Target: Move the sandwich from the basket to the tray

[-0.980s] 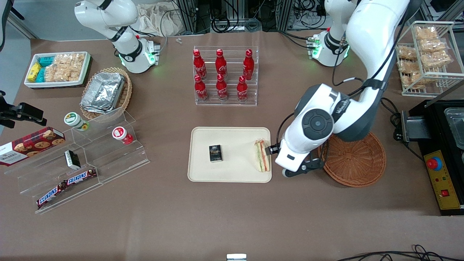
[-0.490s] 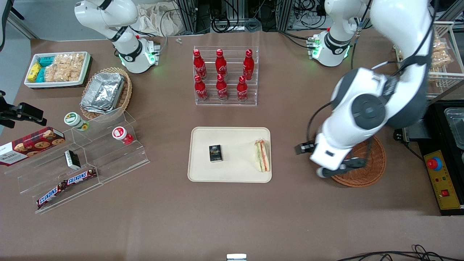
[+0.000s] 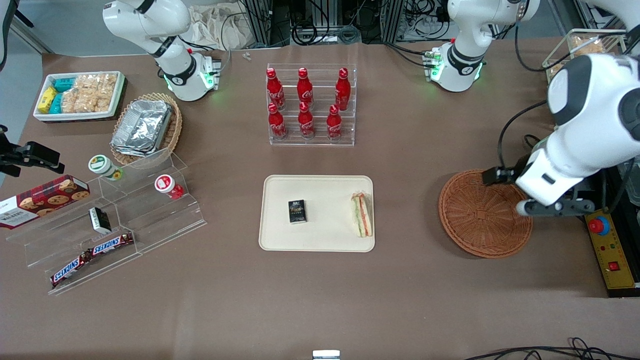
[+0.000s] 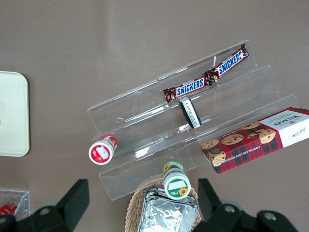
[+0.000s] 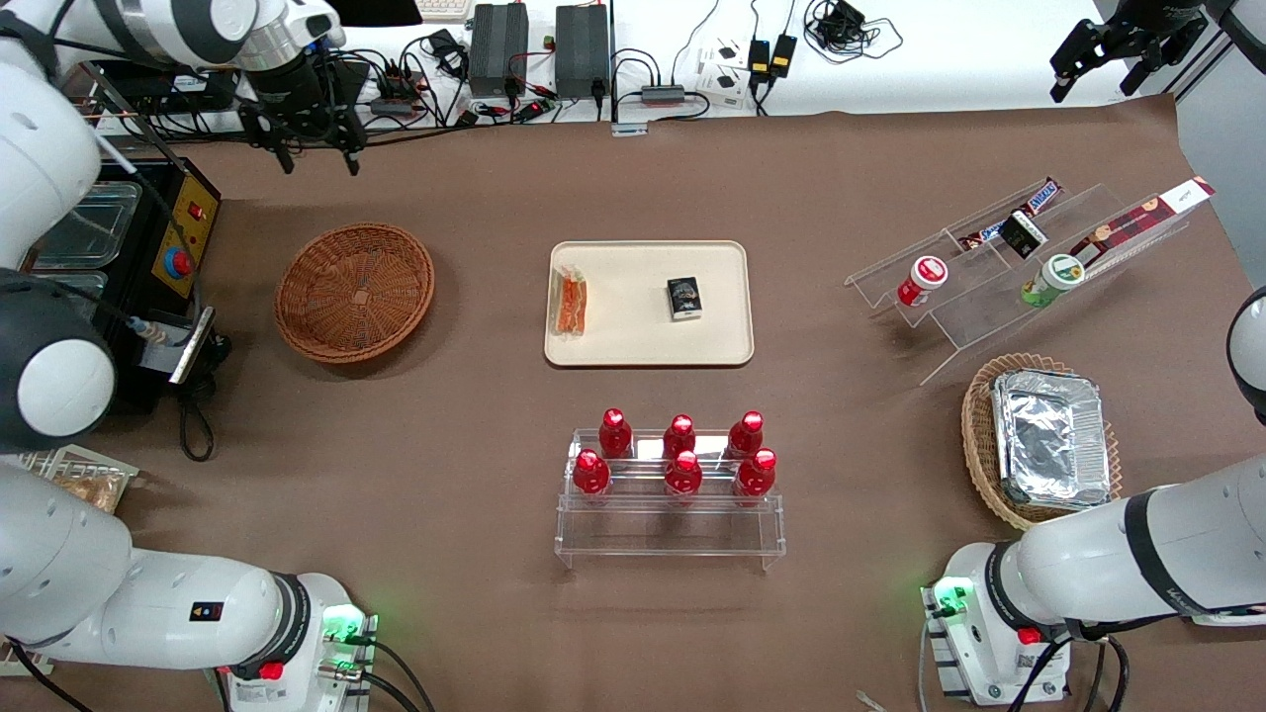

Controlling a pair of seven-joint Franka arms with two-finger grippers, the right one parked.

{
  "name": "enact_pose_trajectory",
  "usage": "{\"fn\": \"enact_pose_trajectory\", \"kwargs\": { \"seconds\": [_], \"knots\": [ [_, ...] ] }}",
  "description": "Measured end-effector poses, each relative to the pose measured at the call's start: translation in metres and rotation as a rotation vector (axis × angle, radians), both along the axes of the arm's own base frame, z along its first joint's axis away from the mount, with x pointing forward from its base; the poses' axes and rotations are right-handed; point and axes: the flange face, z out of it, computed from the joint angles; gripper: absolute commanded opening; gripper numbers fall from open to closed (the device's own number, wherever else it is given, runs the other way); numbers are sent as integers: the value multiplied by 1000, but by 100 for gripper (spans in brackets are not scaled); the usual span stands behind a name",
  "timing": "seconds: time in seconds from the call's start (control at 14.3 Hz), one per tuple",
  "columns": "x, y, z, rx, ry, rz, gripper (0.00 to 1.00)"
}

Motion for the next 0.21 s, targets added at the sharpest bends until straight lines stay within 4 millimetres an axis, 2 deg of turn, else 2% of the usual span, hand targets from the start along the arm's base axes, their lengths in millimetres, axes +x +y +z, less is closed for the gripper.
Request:
{"fn": "enact_pose_trajectory", "kwargs": {
  "seconds": [0.21],
  "knots": [
    [-7, 8, 6, 11, 29, -61, 100]
  ]
}}
